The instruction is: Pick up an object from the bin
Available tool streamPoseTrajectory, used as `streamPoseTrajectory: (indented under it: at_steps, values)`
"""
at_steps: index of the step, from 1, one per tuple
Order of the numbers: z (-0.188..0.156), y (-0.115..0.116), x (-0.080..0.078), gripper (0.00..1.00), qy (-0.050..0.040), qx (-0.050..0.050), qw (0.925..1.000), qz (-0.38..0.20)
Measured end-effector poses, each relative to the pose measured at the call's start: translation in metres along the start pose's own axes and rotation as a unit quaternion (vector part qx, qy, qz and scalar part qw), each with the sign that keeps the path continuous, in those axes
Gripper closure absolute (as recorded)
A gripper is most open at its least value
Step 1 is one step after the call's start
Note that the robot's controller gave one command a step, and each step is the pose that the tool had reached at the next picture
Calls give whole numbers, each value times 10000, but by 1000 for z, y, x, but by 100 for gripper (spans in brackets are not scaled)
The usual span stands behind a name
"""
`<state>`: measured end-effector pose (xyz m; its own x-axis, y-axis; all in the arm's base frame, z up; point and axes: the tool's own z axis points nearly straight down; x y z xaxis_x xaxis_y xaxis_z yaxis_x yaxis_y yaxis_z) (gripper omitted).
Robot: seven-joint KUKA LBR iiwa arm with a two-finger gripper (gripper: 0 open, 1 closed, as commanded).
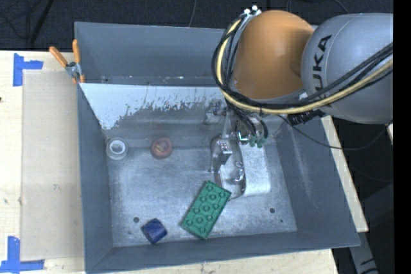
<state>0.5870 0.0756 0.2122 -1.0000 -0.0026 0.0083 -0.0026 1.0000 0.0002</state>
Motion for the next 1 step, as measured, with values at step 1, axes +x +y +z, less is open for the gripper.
streamPoseTrajectory:
  at_steps: [1]
  values:
    - [139,-20,25,0,-66,-9,9991,-419]
